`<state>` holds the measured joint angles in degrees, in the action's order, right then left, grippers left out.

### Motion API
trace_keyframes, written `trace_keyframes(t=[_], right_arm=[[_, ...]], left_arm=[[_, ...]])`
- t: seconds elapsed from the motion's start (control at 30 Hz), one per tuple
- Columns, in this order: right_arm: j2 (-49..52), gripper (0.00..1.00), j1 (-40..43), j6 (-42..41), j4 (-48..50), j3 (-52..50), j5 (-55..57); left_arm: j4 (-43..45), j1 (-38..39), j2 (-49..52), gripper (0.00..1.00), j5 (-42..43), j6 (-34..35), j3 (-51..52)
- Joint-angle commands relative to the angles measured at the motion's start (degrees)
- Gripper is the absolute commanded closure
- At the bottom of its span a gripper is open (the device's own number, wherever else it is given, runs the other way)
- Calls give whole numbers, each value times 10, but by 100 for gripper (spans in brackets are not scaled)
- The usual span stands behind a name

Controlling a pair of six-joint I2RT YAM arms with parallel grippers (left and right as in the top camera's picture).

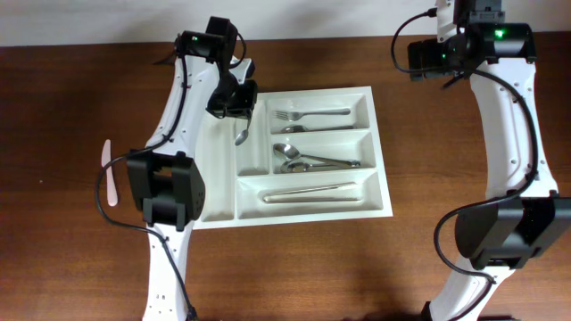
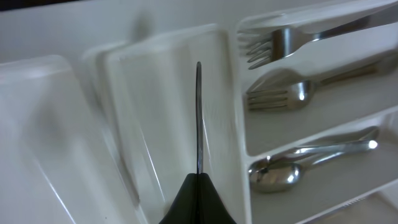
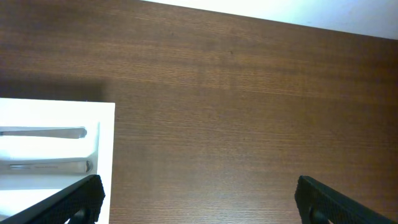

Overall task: Pack container
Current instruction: 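Lower the spoon into the narrow left-middle compartment and release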

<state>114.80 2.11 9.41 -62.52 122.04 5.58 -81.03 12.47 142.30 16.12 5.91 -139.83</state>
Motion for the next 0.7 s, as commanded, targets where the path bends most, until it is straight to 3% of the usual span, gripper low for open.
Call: trace_keyframes(t=[0.0, 0.03, 0.13, 0.33, 0.47, 0.57, 0.67], right_arm=[[-5, 1, 1, -3, 2, 10, 5], [-5, 1, 1, -3, 2, 10, 5], [-5, 1, 1, -3, 2, 10, 5], [-5, 1, 1, -3, 2, 10, 5], [-5, 1, 1, -3, 2, 10, 5], [-5, 1, 1, -3, 2, 10, 5], [-5, 1, 1, -3, 2, 10, 5]], left_arm=[[3, -1, 13, 75, 6, 9, -8], [7, -1, 13, 55, 6, 9, -8], [14, -1, 13, 38, 7, 9, -8], [4, -18, 11, 37, 6, 9, -42], [-76, -59, 10, 37, 6, 8, -122], [-157, -113, 10, 37, 6, -45, -200], [-155, -158, -9, 38, 15, -59, -228]])
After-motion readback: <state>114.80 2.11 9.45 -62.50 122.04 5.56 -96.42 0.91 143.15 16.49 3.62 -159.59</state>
